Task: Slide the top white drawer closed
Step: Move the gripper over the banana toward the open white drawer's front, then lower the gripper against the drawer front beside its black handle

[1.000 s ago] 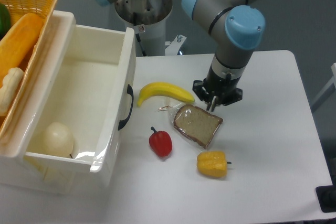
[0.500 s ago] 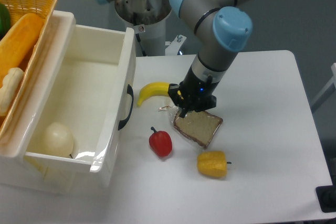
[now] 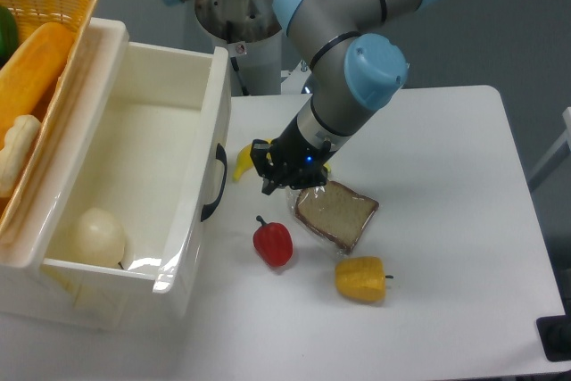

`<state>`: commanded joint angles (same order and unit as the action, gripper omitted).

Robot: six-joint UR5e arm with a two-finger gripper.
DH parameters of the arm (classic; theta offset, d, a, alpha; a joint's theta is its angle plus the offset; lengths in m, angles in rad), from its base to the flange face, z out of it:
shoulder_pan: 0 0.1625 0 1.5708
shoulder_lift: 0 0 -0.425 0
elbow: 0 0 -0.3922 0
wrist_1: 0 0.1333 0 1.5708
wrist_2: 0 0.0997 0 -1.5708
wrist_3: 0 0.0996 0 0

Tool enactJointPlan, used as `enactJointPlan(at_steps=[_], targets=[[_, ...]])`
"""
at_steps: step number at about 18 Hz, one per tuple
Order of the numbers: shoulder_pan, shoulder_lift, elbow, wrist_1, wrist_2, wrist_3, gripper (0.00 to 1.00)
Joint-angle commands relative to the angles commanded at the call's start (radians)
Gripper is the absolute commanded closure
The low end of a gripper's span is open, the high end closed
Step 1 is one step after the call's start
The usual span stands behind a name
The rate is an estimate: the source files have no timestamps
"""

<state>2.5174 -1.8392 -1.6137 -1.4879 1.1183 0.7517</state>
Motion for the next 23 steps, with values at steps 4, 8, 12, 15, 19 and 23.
enactJointPlan(at_steps=[4,8,12,15,19,23], targets=[[-0.025,-0.003,0.000,-0.006,-0.012,-0.006,0.88],[-0.028,0.003,0.002,-0.029,-0.037,-0.011,0.88],[-0.026,0.015,0.003,-0.054,-0.054,-0.009,0.88],[-0.035,0.015,0.003,-0.060,-0.058,-0.011,0.88],[-0.042,0.023,0.003,-0.069,-0.064,-0.017,0.88],[-0.065,0.031,0.003,-0.071,-0.067,-0.040,0.88]])
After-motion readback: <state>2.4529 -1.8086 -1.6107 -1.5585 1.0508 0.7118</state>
